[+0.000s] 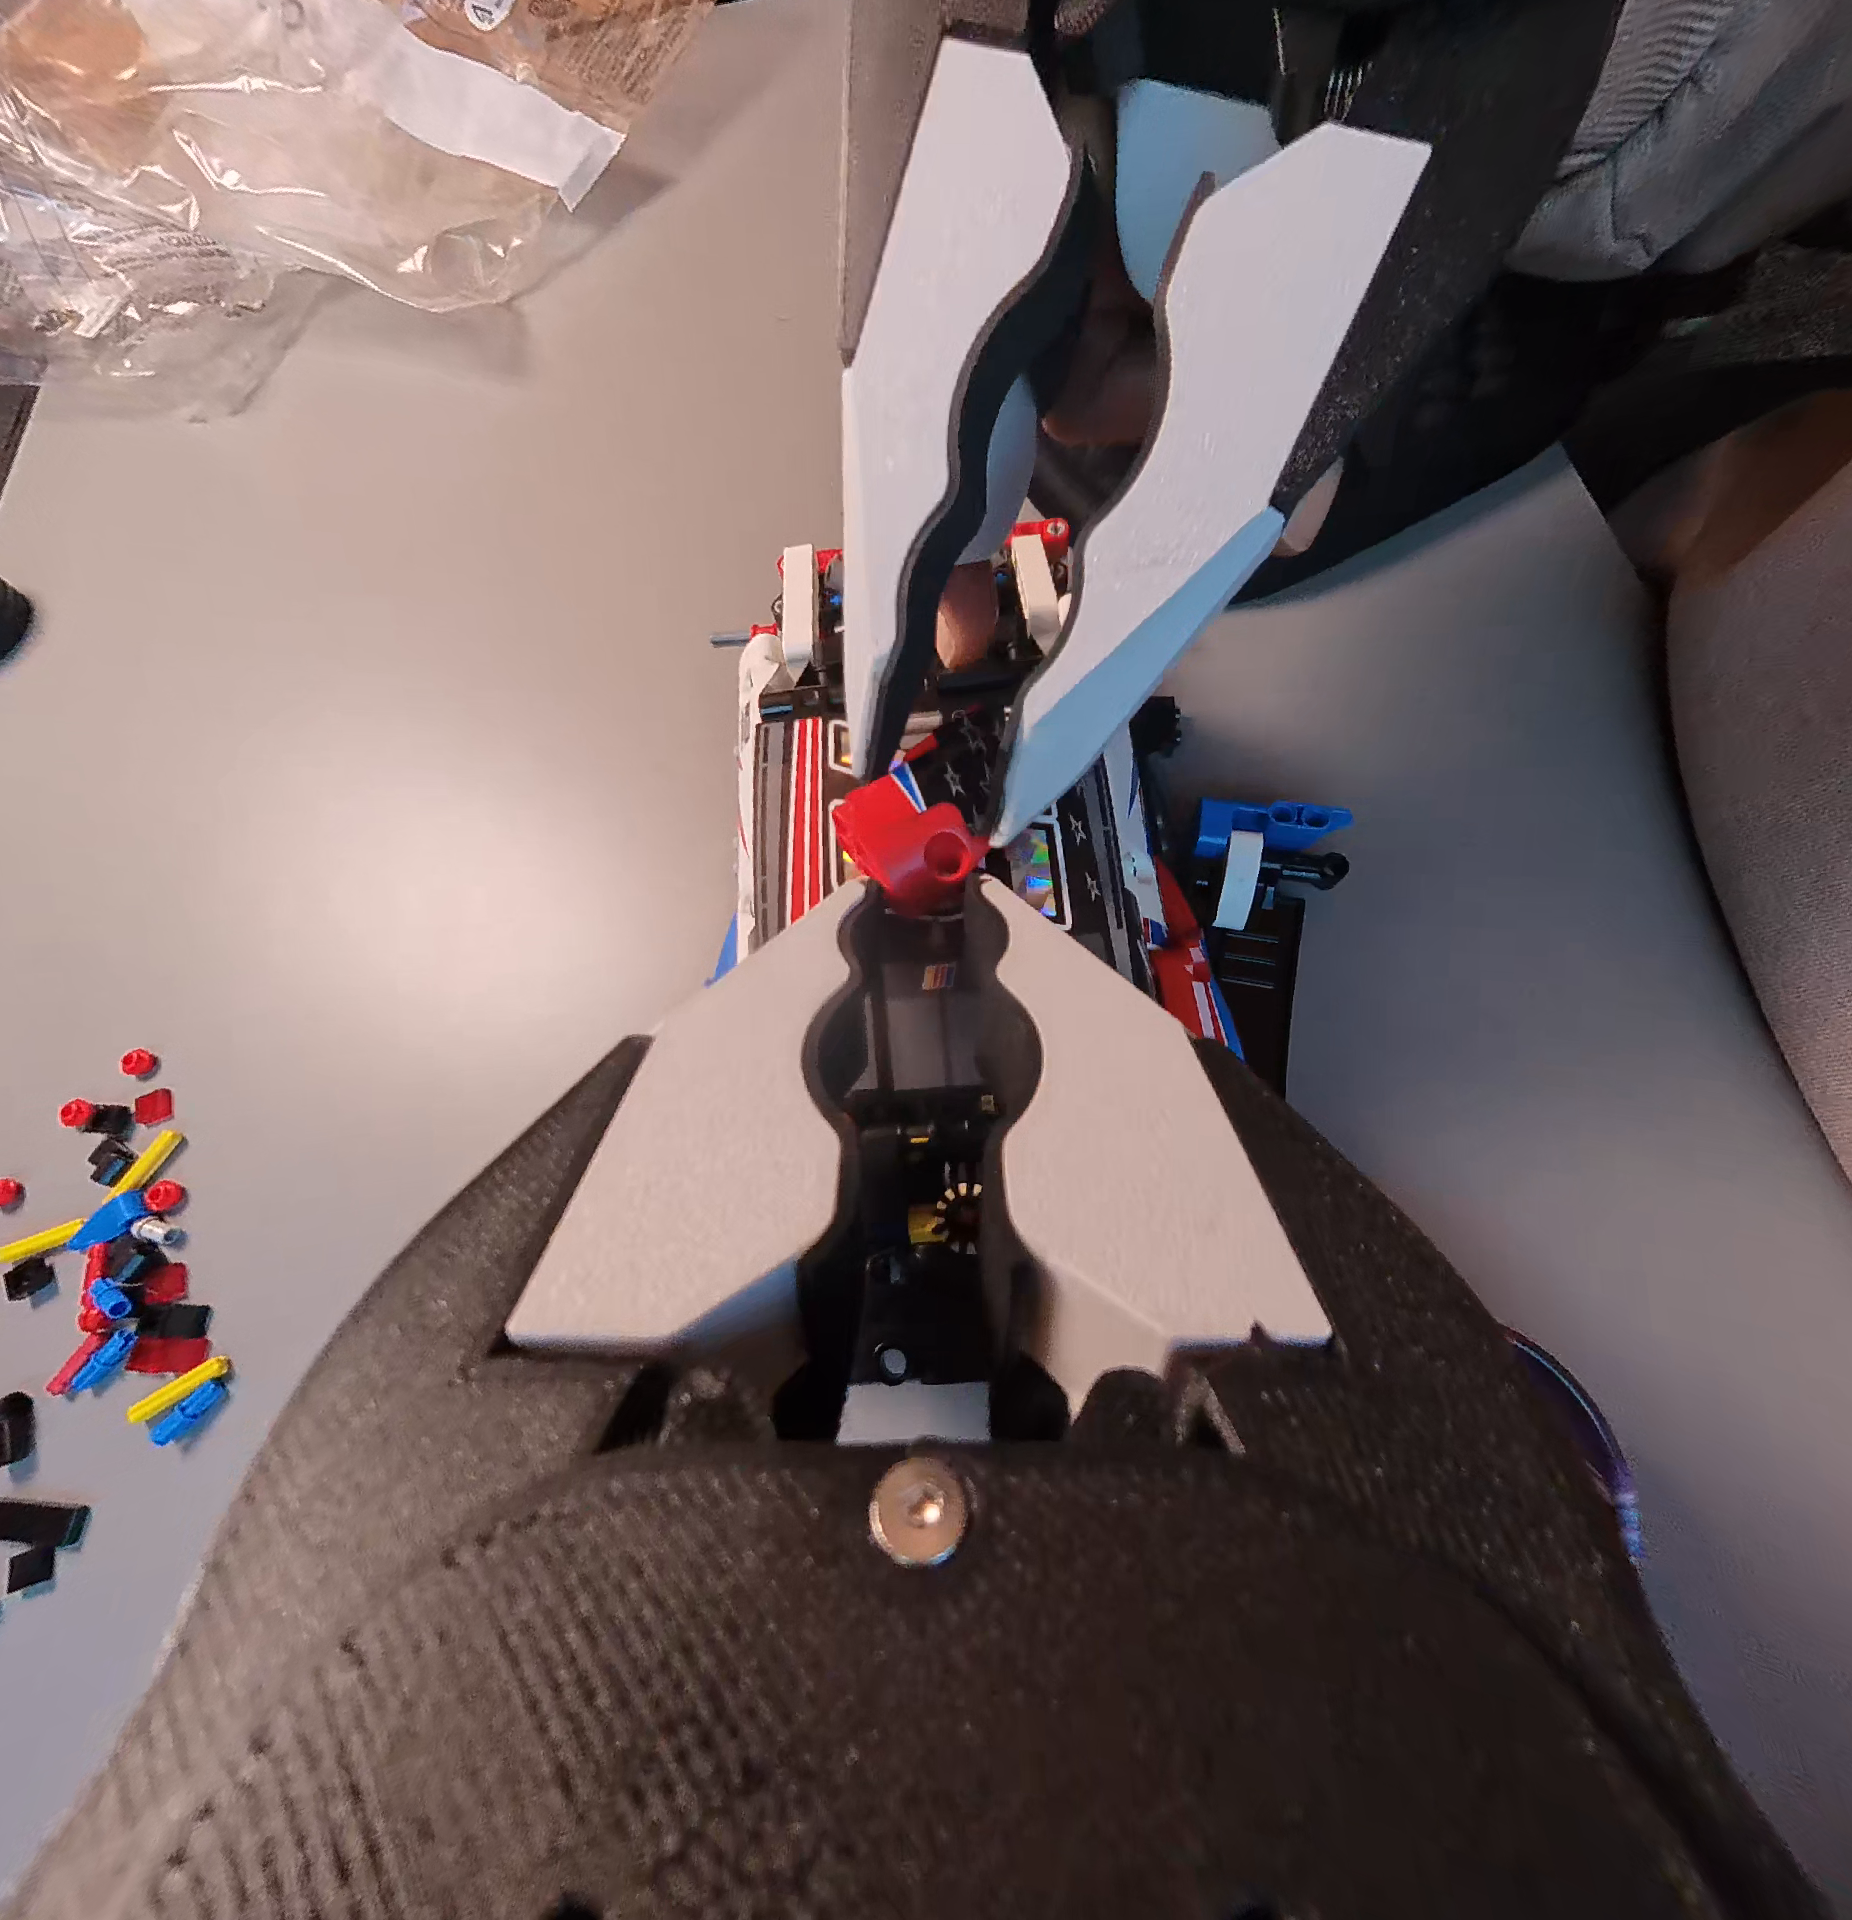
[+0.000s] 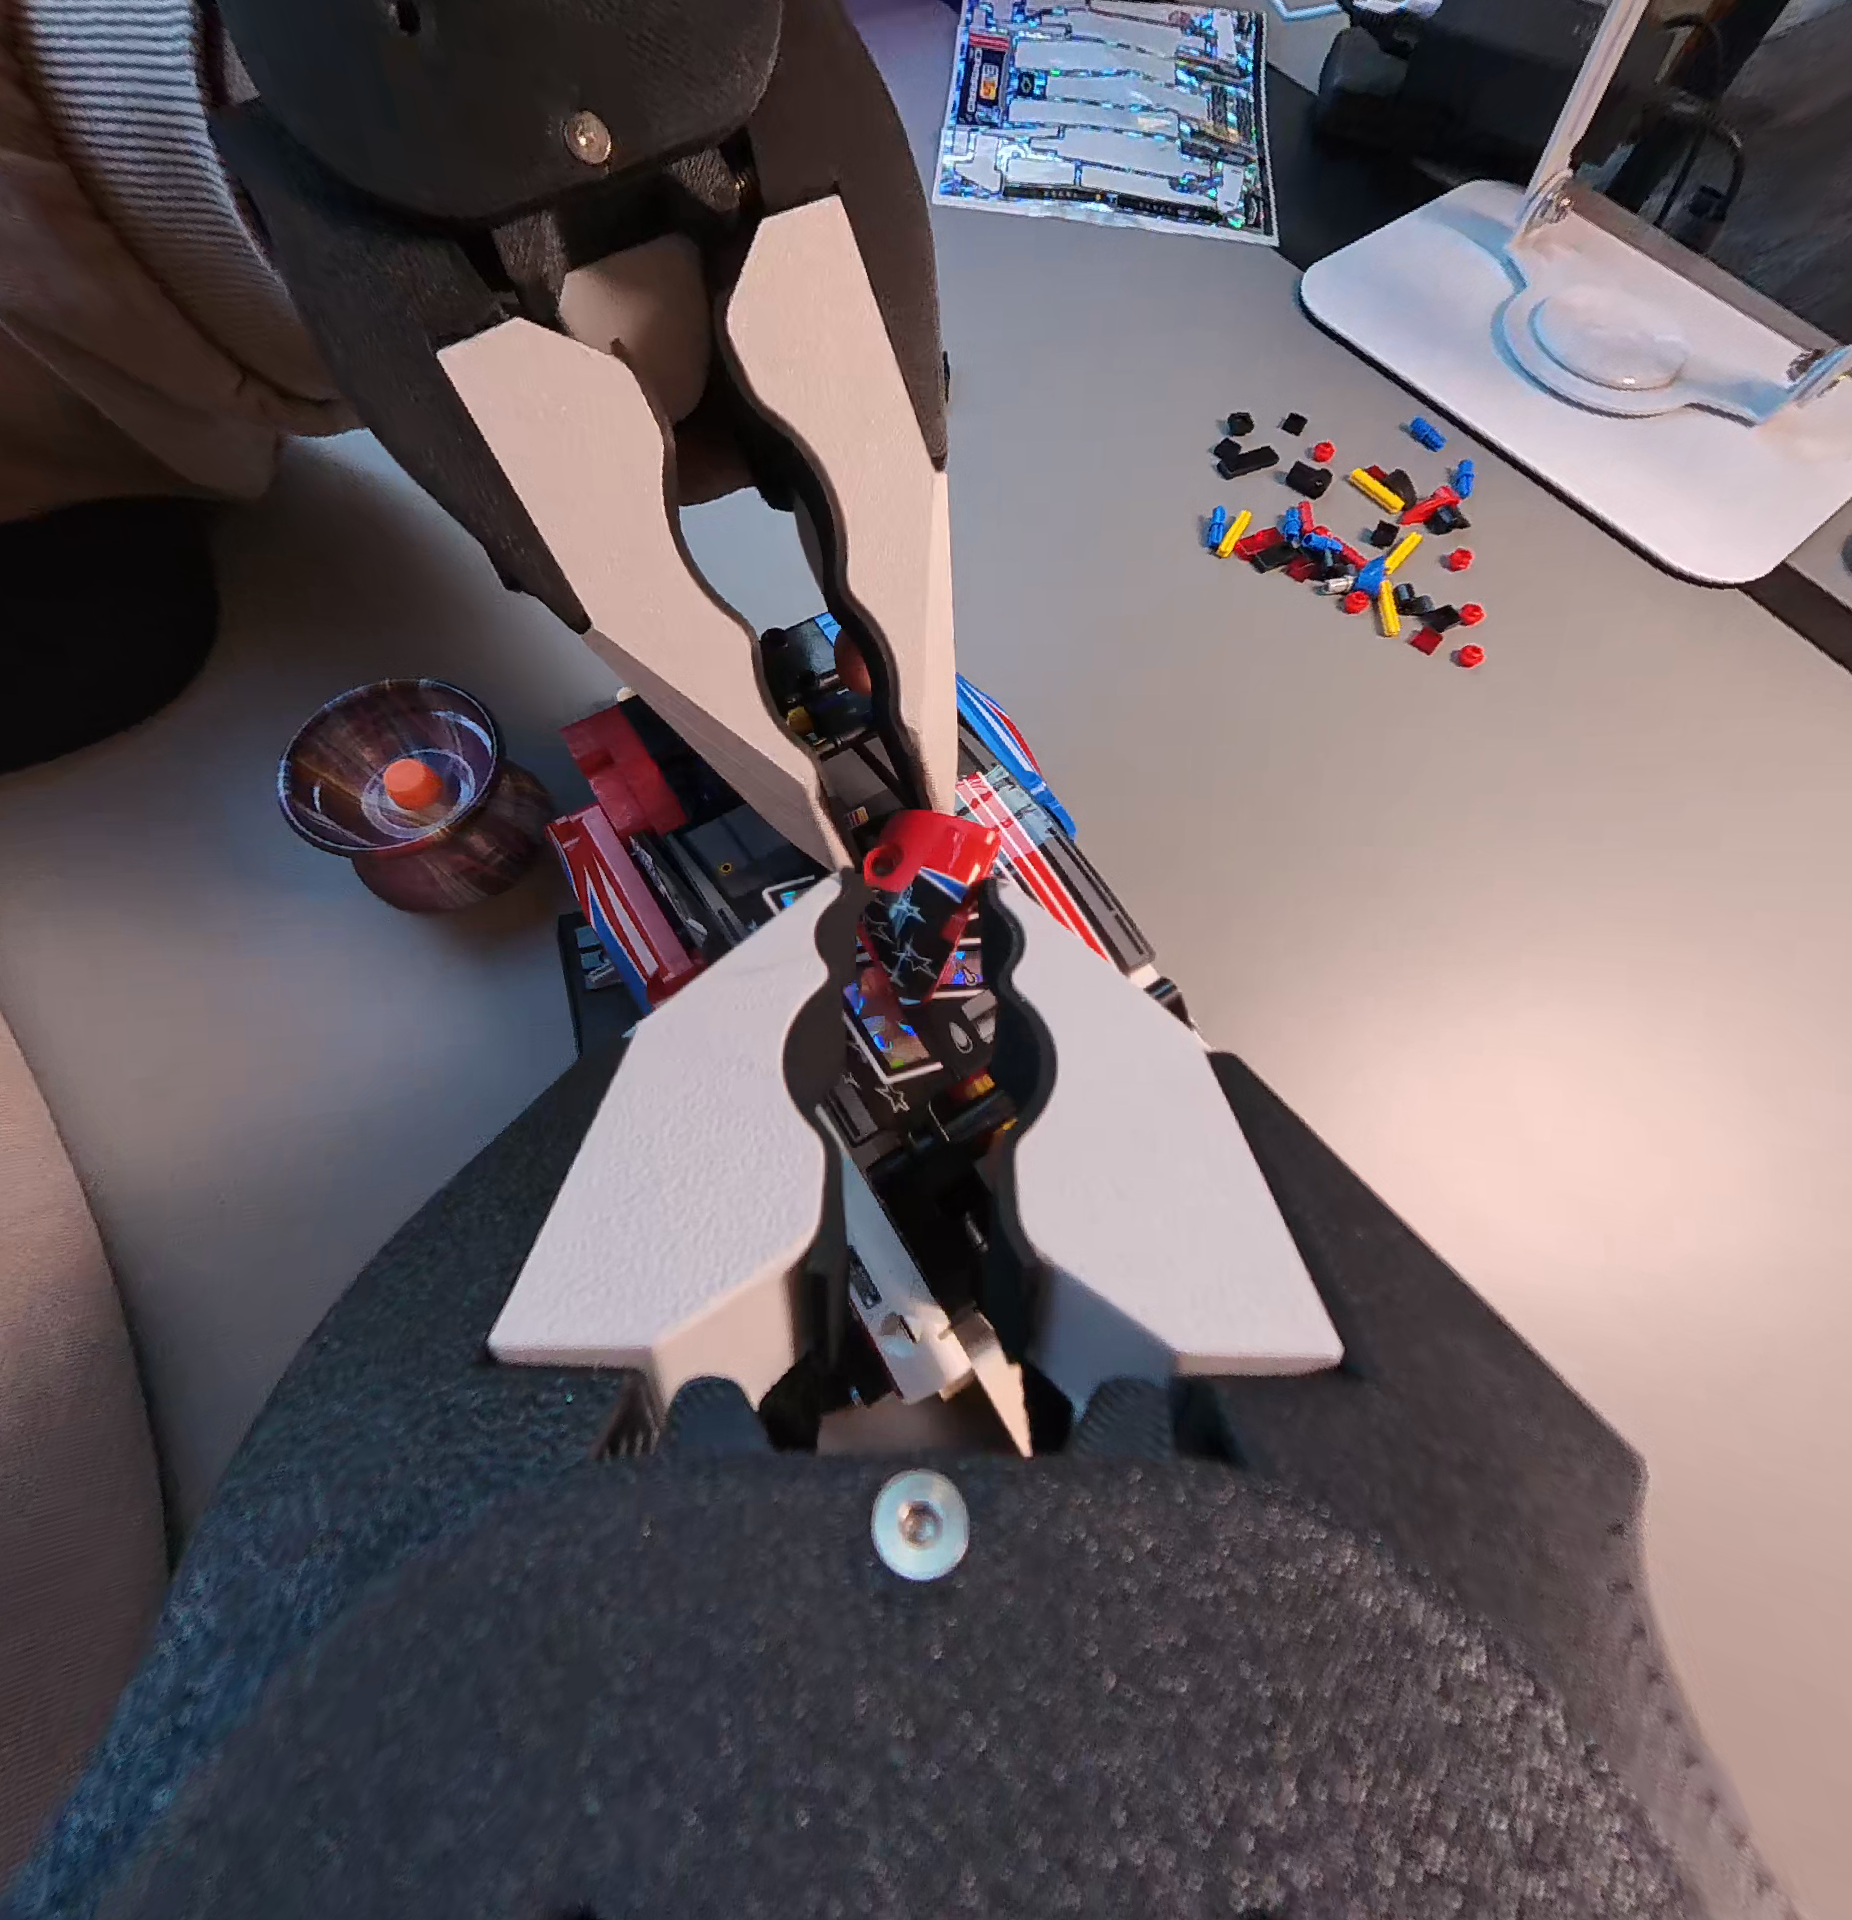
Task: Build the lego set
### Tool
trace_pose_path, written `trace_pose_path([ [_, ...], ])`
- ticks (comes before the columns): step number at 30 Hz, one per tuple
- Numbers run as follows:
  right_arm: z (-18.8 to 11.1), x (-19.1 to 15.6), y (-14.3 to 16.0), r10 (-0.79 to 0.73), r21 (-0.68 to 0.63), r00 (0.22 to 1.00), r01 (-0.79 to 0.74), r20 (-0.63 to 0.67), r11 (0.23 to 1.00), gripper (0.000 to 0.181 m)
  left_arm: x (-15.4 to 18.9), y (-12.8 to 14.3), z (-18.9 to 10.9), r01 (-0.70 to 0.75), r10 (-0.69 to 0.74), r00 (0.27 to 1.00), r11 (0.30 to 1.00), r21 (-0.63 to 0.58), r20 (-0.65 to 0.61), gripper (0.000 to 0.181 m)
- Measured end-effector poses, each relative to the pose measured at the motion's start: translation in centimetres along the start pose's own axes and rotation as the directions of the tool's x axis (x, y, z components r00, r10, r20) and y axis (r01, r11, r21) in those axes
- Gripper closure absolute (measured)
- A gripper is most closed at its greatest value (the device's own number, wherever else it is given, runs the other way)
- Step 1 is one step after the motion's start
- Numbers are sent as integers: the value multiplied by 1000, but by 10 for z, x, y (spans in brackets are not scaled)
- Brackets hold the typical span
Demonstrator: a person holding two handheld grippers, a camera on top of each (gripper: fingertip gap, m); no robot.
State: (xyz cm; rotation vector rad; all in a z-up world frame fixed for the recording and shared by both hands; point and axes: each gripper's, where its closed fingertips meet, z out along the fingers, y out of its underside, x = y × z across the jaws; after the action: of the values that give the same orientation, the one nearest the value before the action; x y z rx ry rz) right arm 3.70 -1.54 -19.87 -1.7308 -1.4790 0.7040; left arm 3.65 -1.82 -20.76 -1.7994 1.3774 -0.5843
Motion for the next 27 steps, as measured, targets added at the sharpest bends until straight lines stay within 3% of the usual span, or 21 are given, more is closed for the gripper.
trace_pose_path([
  [1,1,-1,1,-9,-6,1000,9,-2,1000,160,0,0,0,1,-1,1000,1000,2,3,168],
  [13,-3,4,-1,23,32,1000,-23,-14,999,162,0,0,-1,15,-16,1000,999,30,24,169],
  [27,-15,1,8,100,23,992,-102,84,995,174,3,2,-3,-10,8,999,999,49,33,173],
])
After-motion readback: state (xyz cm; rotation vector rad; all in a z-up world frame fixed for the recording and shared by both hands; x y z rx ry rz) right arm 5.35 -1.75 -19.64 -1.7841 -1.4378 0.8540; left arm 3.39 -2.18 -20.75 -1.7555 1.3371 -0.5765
